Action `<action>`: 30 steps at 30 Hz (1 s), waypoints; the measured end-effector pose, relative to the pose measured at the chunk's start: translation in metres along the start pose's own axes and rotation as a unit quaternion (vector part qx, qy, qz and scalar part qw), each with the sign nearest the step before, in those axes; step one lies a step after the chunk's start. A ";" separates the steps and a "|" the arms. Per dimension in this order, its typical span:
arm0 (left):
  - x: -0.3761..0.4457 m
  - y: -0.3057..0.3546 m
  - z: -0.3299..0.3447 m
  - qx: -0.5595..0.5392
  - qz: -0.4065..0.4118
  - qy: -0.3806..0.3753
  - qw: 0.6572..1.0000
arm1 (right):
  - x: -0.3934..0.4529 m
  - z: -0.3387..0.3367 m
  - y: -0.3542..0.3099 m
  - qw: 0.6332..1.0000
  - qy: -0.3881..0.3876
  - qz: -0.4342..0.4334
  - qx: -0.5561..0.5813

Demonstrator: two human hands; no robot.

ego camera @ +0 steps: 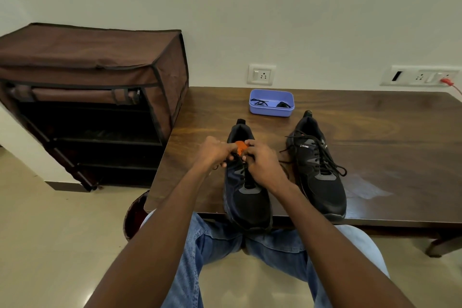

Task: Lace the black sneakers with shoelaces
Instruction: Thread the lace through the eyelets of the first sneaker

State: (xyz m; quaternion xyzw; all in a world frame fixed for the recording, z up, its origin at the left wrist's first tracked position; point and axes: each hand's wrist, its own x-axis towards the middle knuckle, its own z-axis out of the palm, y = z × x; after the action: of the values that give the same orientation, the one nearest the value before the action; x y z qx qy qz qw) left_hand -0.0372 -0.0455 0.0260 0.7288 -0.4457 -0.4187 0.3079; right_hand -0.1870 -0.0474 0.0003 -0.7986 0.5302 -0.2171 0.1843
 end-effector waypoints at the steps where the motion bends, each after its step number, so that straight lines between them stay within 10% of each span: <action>1: 0.000 0.000 0.000 0.001 0.001 -0.001 1.000 | 0.000 -0.001 0.000 1.000 0.011 0.006 0.028; 11: -0.004 0.003 0.001 -0.023 0.010 -0.018 1.000 | -0.006 -0.003 -0.014 0.945 0.119 0.233 0.197; 16: -0.008 0.005 0.000 -0.053 -0.007 -0.026 0.998 | 0.004 -0.025 0.001 0.786 0.182 0.357 0.471; 22: -0.007 0.002 0.000 -0.019 0.013 -0.006 1.000 | -0.007 -0.028 0.008 0.931 0.125 0.321 0.123; 30: -0.012 -0.003 0.001 0.112 0.101 0.038 0.988 | -0.005 -0.010 -0.007 0.974 0.038 0.205 0.087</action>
State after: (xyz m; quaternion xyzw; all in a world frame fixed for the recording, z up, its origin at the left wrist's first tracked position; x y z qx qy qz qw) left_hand -0.0393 -0.0332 0.0269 0.7253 -0.5492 -0.3046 0.2821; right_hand -0.1888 -0.0413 0.0118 -0.6449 0.6686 -0.2502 0.2730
